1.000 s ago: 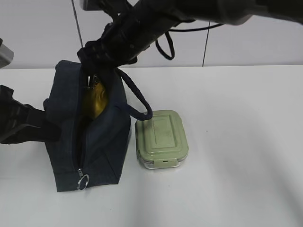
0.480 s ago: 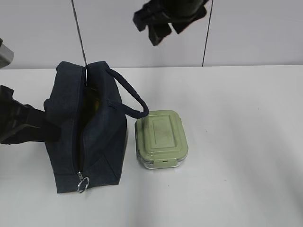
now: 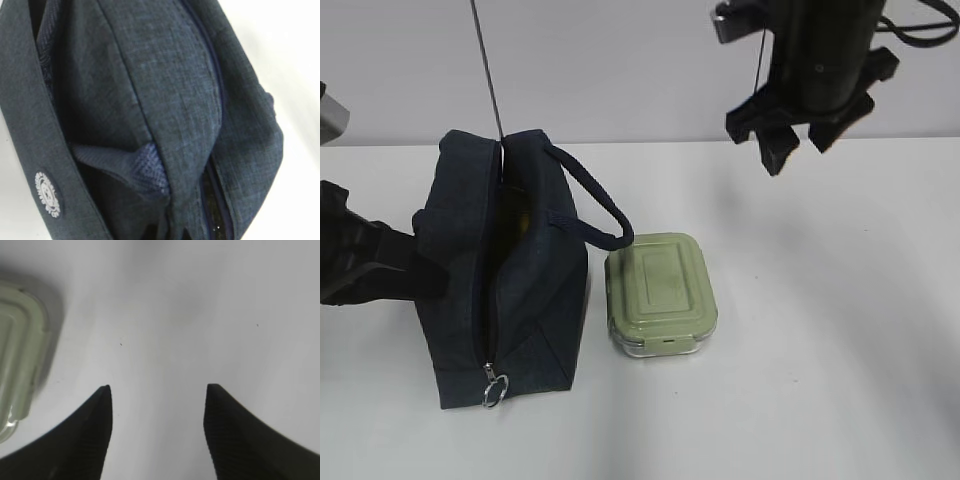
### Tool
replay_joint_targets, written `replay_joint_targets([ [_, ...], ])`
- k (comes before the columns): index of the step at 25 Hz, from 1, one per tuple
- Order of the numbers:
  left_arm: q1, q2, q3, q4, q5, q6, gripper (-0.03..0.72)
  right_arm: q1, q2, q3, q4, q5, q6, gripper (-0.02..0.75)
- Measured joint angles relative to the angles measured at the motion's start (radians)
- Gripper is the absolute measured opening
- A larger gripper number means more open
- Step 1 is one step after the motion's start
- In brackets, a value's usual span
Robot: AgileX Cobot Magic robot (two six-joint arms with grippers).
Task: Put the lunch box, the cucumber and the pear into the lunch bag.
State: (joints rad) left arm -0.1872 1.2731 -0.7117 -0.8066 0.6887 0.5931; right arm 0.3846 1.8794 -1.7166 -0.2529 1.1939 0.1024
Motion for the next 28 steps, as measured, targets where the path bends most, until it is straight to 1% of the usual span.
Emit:
replay_joint_targets([
  [1, 0.000, 0.000, 0.000, 0.000, 0.001, 0.000, 0.003, -0.022, 0.000, 0.063, 0.002, -0.019, 0.002, 0.436],
  [2, 0.000, 0.000, 0.000, 0.000, 0.001, 0.000, 0.003, -0.027, 0.000, 0.091, 0.002, -0.034, 0.002, 0.423],
  [5, 0.000, 0.000, 0.000, 0.000, 0.001, 0.000, 0.003, -0.027, 0.000, 0.190, 0.025, -0.100, 0.002, 0.372],
  [9, 0.000, 0.000, 0.000, 0.000, 0.002, 0.000, 0.003, -0.027, 0.000, 0.278, 0.057, -0.136, 0.002, 0.350],
  [13, 0.000, 0.000, 0.000, 0.000, 0.002, 0.000, 0.003, -0.027, -0.003, 0.300, 0.073, -0.149, 0.002, 0.341],
  [15, 0.000, 0.000, 0.000, 0.000, 0.002, 0.000, 0.003, -0.027, -0.015, 0.301, 0.112, -0.169, 0.002, 0.323],
  [18, 0.000, 0.000, 0.000, 0.000, 0.003, 0.000, 0.003, -0.027, -0.052, 0.302, 0.151, -0.199, -0.010, 0.281],
  [21, 0.000, 0.000, 0.000, 0.000, 0.005, 0.000, 0.003, -0.027, -0.119, 0.302, 0.174, -0.212, -0.021, 0.223],
  [23, 0.000, 0.000, 0.000, 0.000, 0.005, 0.000, 0.003, -0.027, -0.154, 0.302, 0.190, -0.212, -0.026, 0.207],
  [28, 0.000, 0.000, 0.000, 0.000, 0.006, 0.000, 0.003, -0.028, -0.243, 0.318, 0.293, -0.206, -0.077, 0.200],
])
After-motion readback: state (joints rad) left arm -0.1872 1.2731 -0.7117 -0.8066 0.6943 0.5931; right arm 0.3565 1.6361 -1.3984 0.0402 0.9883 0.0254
